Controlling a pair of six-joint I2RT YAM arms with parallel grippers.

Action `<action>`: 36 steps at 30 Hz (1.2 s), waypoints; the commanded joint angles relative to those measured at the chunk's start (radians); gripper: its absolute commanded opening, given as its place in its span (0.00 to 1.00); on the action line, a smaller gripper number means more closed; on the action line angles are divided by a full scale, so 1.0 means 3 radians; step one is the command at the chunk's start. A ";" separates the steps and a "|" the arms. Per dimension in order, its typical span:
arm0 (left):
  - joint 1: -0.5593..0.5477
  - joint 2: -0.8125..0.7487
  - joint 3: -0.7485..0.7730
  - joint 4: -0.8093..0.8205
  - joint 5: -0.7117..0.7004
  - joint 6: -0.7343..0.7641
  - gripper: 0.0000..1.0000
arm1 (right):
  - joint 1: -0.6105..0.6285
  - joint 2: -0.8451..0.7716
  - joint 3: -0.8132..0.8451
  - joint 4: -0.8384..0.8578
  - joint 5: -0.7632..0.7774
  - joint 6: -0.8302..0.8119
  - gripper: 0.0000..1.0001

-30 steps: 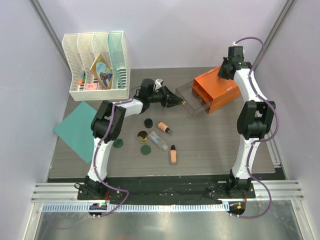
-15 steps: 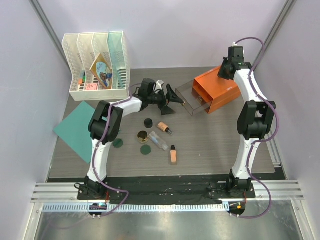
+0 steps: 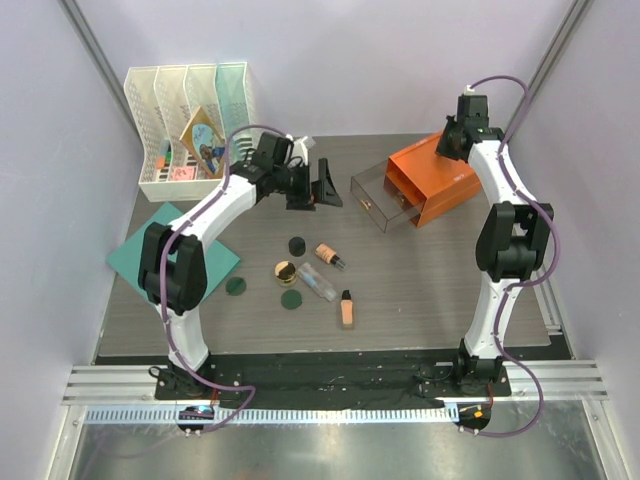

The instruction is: Organize the makeup

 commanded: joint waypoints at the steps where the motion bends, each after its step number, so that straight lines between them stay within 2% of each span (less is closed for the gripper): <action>1: -0.0143 -0.0050 0.0071 -0.1080 -0.0578 0.1058 1.00 | 0.0054 0.0268 -0.0372 -0.0729 -0.0217 -0.0066 0.01; 5: -0.0312 0.0021 0.0066 -0.1290 -0.0987 0.1345 1.00 | 0.0059 0.0257 -0.0439 -0.0724 -0.0202 -0.0096 0.01; 15: -0.0629 0.0373 0.0173 -0.1265 -0.1350 0.1560 0.96 | 0.0054 0.0257 -0.0444 -0.0719 -0.0253 -0.0112 0.01; 22: -0.0844 0.0476 0.0209 -0.1173 -0.1816 0.2091 0.98 | 0.0054 0.0257 -0.0464 -0.0724 -0.0279 -0.0112 0.01; 26: -0.0931 0.0471 0.0173 -0.1111 -0.1939 0.2469 1.00 | 0.0059 0.0262 -0.0474 -0.0719 -0.0273 -0.0122 0.01; 36: -0.1207 0.0553 0.0081 -0.0973 -0.1960 0.2644 1.00 | 0.0054 0.0283 -0.0485 -0.0719 -0.0253 -0.0132 0.01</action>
